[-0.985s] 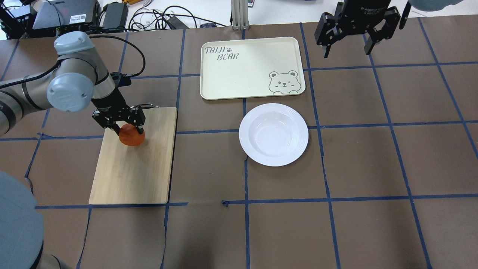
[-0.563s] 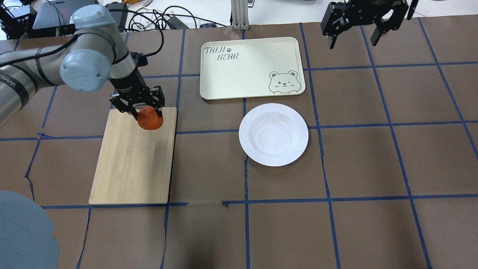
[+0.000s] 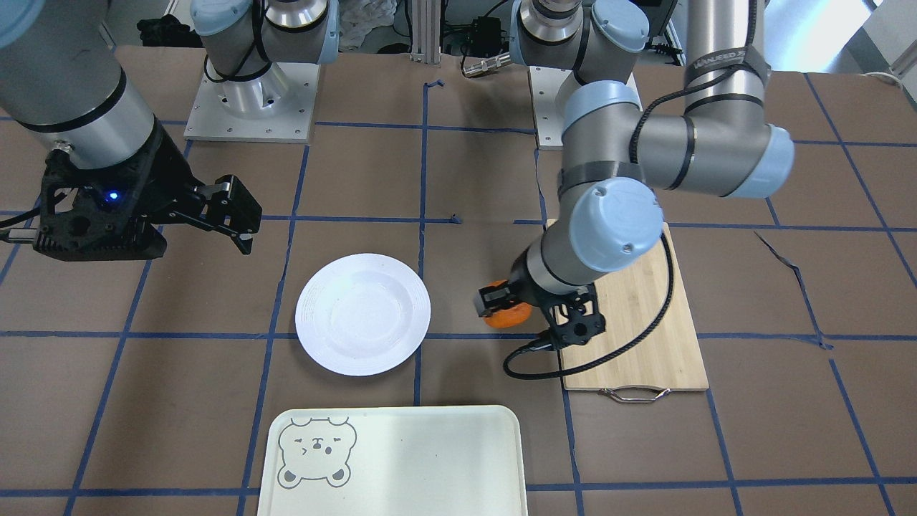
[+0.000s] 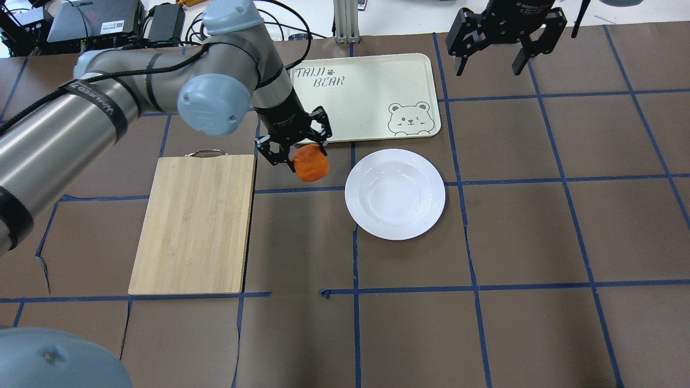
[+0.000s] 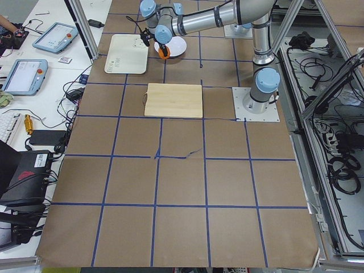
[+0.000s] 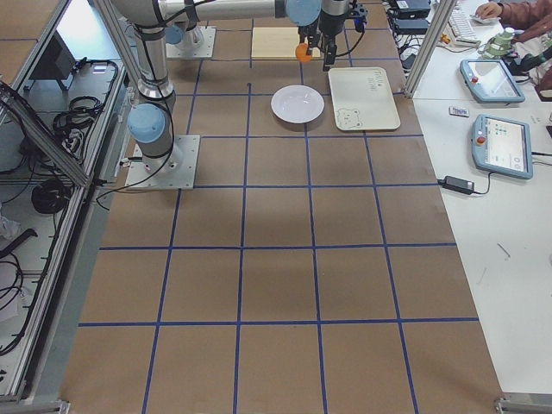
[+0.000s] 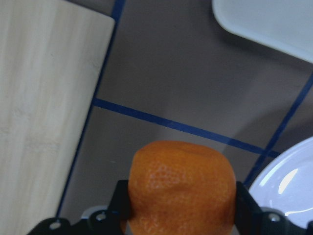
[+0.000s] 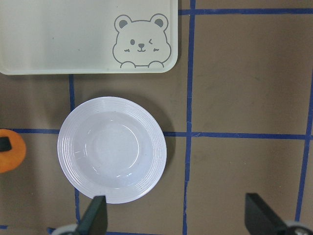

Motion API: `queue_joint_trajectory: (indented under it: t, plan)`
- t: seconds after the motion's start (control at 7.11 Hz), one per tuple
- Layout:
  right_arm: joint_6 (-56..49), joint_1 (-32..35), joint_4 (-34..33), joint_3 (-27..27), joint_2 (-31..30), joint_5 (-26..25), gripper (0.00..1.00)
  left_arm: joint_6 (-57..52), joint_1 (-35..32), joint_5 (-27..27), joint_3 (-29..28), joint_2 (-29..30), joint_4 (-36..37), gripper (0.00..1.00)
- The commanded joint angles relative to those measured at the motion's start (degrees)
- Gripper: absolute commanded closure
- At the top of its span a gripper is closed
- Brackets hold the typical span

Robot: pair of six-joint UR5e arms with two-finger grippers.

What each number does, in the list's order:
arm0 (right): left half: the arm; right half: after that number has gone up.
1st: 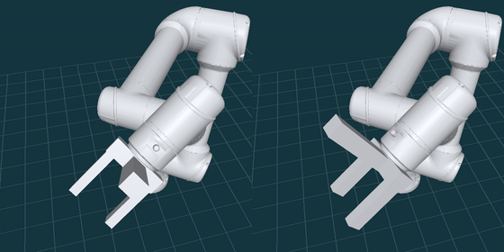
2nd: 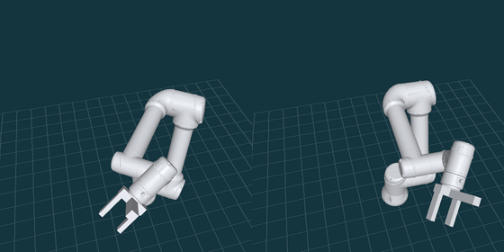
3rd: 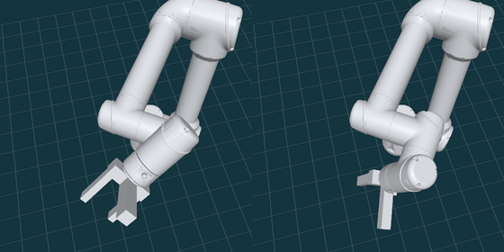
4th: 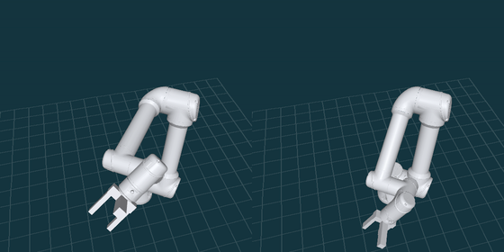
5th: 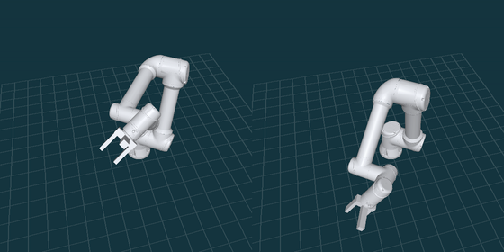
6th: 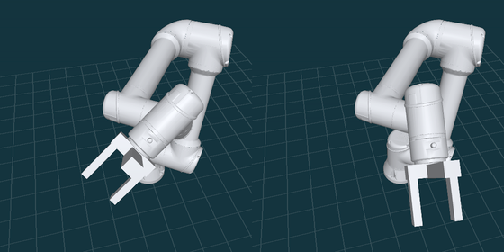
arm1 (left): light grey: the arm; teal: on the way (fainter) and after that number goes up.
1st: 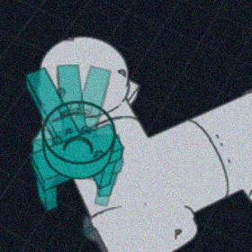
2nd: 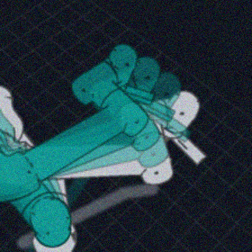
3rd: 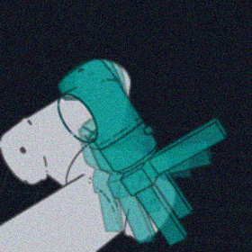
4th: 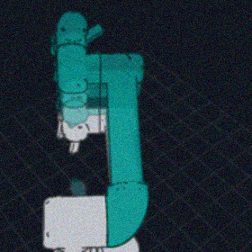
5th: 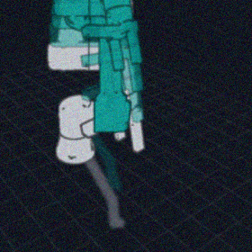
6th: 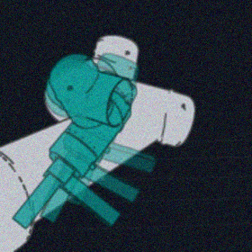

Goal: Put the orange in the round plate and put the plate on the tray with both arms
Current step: 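Carry the orange with the left gripper onto the white plate and release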

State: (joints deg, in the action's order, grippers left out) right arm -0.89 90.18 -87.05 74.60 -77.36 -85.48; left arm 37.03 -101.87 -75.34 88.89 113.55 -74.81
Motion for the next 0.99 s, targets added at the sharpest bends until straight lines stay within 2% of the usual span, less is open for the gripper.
queue_joint_trajectory:
  t: [0.0,0.28,0.42,0.56,0.7,0.84]
  plan:
    - [0.54,-0.01,-0.57,0.37,0.01,0.31,0.0,9.88,-5.95,4.48,0.32,3.85,10.26,1.0]
    - [0.11,-0.01,-0.75,0.54,0.28,0.4,0.0,10.08,-8.43,6.25,0.41,8.25,14.32,1.0]
    - [-0.16,-0.44,-1.27,0.98,0.54,1.01,0.0,10.0,-8.43,9.74,0.41,8.79,13.99,1.0]
    - [-1.99,-0.8,-6.33,1.24,0.8,0.49,0.0,10.0,-8.43,11.34,0.41,9.4,13.38,0.78]
    - [-3.05,-1.32,-7.16,1.33,0.89,1.01,0.0,9.91,-8.43,11.09,0.5,9.5,12.76,0.01]
    - [-2.89,-1.85,-6.47,1.86,1.15,1.97,0.0,9.47,-8.35,10.66,1.11,7.76,12.67,0.0]
